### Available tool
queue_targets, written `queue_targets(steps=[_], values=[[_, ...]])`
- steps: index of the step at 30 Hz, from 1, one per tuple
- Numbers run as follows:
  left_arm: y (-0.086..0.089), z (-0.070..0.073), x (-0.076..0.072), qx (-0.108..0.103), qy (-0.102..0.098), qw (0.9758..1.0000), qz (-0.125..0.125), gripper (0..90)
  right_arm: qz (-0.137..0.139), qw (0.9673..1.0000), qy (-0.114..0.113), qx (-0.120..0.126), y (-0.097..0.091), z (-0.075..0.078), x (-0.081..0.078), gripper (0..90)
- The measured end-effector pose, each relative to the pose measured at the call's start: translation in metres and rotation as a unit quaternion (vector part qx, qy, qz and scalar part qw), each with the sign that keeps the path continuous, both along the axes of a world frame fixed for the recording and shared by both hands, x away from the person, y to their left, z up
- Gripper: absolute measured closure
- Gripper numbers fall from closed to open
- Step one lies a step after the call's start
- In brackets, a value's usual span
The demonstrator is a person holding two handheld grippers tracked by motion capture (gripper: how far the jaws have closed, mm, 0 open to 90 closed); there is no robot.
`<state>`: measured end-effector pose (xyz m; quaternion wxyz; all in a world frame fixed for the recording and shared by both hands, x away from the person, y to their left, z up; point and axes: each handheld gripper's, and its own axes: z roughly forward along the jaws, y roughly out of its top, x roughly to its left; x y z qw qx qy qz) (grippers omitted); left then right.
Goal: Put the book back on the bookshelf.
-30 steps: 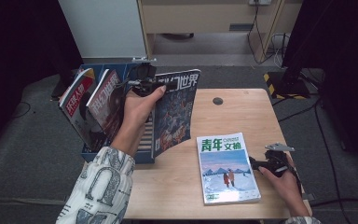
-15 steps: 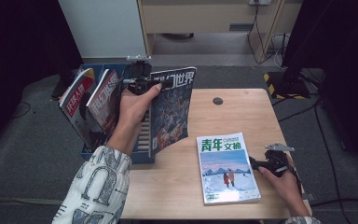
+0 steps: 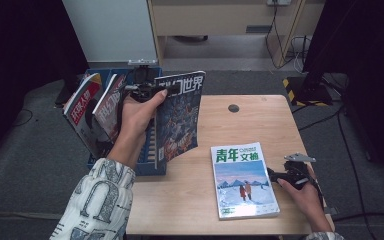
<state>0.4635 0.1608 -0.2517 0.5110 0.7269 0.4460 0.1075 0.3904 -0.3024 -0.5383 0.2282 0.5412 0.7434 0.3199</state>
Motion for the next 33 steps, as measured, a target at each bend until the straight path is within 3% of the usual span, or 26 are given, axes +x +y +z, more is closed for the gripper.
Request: queue_targets(steps=[33], values=[[0.043,0.008,-0.012,-0.003,-0.006,0.9996,0.027,82.2,0.001,1.0,-0.003,-0.001,0.0,-0.001,0.001,9.7]])
